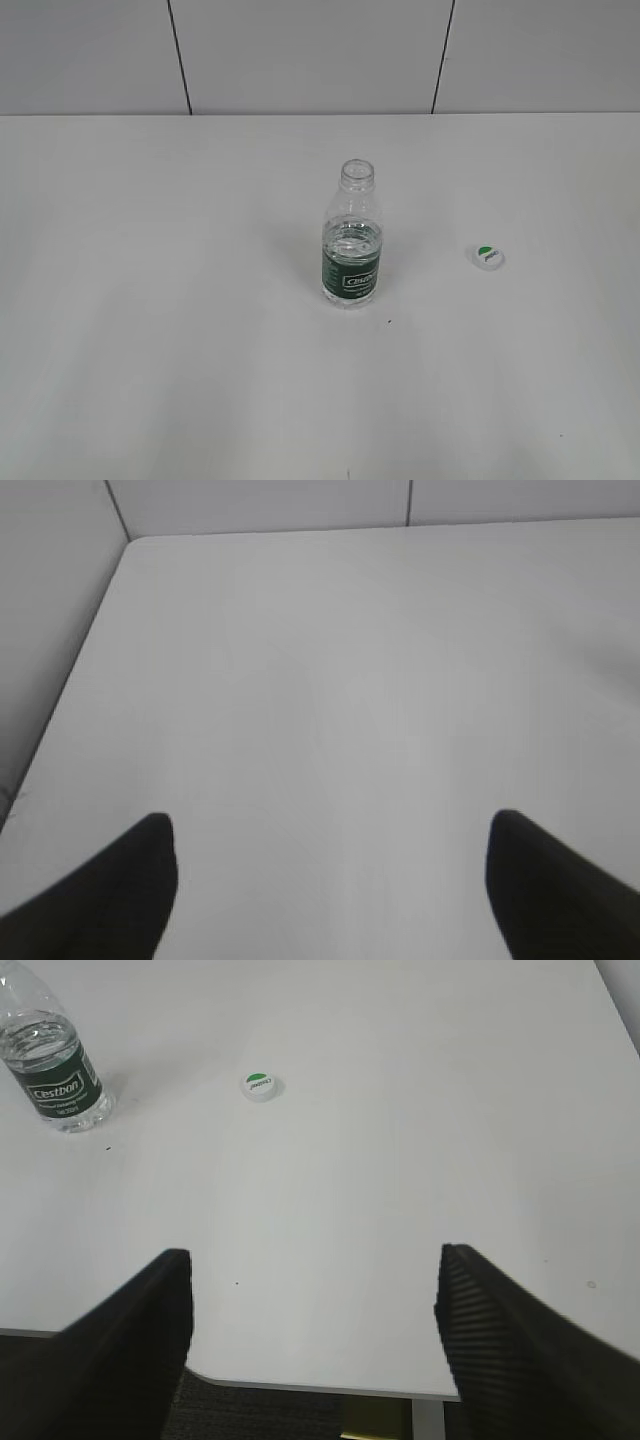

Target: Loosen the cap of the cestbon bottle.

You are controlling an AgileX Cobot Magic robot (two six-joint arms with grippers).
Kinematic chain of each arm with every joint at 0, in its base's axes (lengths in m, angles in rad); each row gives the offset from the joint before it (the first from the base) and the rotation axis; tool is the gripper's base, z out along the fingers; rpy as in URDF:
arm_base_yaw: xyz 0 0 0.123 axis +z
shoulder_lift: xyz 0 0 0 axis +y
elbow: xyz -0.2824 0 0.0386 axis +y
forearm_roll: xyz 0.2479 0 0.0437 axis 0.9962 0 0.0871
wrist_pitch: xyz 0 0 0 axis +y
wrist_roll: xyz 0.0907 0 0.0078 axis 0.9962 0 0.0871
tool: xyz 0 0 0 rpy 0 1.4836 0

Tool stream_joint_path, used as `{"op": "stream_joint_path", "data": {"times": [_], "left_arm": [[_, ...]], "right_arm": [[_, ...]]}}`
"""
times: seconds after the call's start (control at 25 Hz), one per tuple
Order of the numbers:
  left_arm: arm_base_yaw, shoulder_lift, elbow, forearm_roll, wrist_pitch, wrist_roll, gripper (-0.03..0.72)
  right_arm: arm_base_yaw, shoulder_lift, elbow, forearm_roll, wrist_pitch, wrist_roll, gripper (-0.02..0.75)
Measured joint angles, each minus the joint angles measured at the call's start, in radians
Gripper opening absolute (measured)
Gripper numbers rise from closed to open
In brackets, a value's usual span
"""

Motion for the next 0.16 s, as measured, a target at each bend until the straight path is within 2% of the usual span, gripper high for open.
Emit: {"op": "stream_joint_path", "data": {"times": [0.16], "left_arm": [[0.06, 0.0, 0.0, 0.0, 0.0, 0.0, 0.569]], "right_arm": [[0.0, 0.0, 0.0, 0.0, -0.001, 0.0, 0.577]]}}
